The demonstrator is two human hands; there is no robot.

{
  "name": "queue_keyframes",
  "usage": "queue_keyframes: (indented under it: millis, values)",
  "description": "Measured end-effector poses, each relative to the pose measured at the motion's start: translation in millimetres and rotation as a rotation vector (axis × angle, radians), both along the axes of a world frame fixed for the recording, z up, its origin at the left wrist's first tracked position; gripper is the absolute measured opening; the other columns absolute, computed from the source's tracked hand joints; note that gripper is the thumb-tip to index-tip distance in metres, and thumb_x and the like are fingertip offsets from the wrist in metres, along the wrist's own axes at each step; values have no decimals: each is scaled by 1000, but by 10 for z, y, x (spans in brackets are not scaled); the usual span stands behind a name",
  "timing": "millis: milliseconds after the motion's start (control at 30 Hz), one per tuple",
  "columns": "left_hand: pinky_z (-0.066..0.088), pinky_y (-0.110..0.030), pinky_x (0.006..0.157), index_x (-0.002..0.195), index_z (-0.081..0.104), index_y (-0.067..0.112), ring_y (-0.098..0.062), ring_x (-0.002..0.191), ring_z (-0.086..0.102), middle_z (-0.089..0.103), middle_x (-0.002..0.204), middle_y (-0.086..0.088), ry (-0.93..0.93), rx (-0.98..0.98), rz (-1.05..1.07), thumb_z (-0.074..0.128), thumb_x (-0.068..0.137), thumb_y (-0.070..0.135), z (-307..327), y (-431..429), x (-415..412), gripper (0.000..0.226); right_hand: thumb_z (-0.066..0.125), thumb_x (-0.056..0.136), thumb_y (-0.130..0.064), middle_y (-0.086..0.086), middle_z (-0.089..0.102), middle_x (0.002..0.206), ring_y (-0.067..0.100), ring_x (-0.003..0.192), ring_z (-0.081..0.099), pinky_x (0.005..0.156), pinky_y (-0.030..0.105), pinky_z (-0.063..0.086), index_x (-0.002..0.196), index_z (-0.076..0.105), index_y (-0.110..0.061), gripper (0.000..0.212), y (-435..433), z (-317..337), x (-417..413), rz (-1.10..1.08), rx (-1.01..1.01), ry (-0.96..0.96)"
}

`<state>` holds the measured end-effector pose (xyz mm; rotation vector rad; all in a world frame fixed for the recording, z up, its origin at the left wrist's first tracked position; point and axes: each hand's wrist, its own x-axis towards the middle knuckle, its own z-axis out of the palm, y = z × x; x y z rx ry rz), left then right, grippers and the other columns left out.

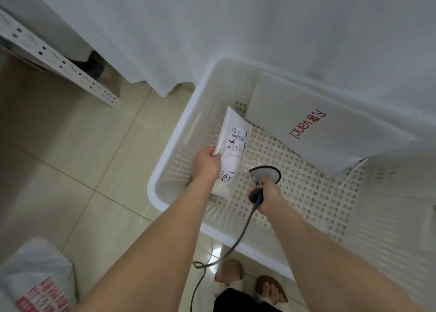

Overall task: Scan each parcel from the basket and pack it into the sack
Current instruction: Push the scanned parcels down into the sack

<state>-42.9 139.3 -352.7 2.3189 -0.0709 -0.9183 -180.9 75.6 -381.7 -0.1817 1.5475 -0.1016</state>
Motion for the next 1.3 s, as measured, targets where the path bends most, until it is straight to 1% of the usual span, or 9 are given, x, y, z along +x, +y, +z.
queue_keyframes:
  millis: [133,267,700,900,967,1033,1100,1200,1300]
  values:
    - [54,-40,82,111,69,12,-32,90,65,69,99,-12,0,4,-19,52,93,13,-251,-16,-11,24,40,103,-13,10,39,63,11,22,29,52,30,44,104,49,-1,15,40,-293,20,38,42,21]
    - [52,-37,76,107,69,11,-29,81,63,69,94,-12,4,2,-30,51,93,12,-416,-29,-24,23,45,102,-16,8,40,67,18,52,40,62,30,48,77,46,-6,28,33,-488,9,48,78,68]
    - [50,-33,76,111,68,10,-30,84,62,69,100,-14,32,6,-3,50,94,11,-376,-77,-62,25,46,98,-7,9,49,73,19,60,48,49,28,51,85,51,-3,15,-69,-447,-17,254,21,63]
    - [44,-27,70,109,69,10,-29,90,63,69,100,-13,12,-22,15,50,92,8,482,-50,5,25,48,98,-7,4,45,81,17,68,45,67,30,46,112,48,-7,14,-117,377,38,393,-130,128]
    - [42,-25,70,109,69,11,-27,86,61,69,100,-12,2,-24,26,50,92,9,872,8,35,26,53,98,-13,7,53,87,22,78,54,67,30,45,128,49,-3,32,-123,772,74,433,-182,104]
    - [44,-28,73,108,69,11,-29,90,62,69,102,-13,-13,-28,48,50,91,9,1296,93,70,26,57,97,-21,13,58,119,28,107,57,73,30,43,144,38,-5,53,-124,1197,129,502,-223,90]
    - [45,-28,75,109,69,11,-30,93,62,69,103,-12,-18,-53,93,50,90,7,1748,199,111,27,60,96,-29,12,41,149,31,132,43,92,37,42,151,28,-9,67,-113,1650,219,577,-269,95]
    - [44,-26,73,110,70,12,-27,86,61,70,103,-12,-21,-85,164,51,90,6,2420,421,180,29,69,88,-39,8,31,157,30,142,33,110,46,31,153,25,-12,83,13,2372,406,610,-328,-12]
    - [49,-31,79,106,70,9,-28,89,63,70,102,-14,-33,-113,228,51,90,6,3058,739,232,25,74,83,-40,8,34,155,27,140,35,108,42,31,152,28,-8,88,254,3091,632,639,-366,-183]
